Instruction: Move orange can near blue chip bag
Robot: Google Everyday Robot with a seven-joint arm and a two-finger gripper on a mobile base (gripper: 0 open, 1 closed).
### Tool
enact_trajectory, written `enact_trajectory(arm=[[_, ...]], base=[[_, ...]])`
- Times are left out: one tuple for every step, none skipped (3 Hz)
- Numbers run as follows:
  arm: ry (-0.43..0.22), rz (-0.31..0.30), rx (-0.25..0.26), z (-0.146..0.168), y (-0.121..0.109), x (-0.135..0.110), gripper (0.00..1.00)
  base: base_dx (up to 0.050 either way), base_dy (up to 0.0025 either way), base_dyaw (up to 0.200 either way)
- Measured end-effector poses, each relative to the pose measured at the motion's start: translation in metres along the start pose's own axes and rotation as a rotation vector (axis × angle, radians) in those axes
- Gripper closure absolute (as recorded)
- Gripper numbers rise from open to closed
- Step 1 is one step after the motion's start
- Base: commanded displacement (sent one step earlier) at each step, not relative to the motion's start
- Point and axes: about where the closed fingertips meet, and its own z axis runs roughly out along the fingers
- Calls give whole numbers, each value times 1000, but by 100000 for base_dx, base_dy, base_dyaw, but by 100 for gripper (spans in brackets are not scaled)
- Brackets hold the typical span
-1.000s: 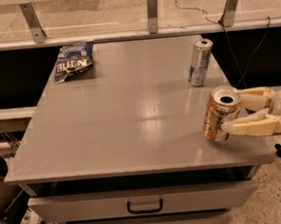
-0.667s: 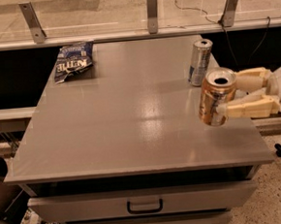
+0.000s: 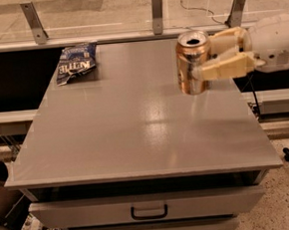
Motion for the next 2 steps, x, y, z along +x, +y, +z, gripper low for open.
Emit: enact_trajectory(arm=[[-13, -7, -22, 38, -18, -22, 100], [-40, -18, 0, 76, -32, -35, 100]], base=[[0, 0, 0], [0, 0, 0]])
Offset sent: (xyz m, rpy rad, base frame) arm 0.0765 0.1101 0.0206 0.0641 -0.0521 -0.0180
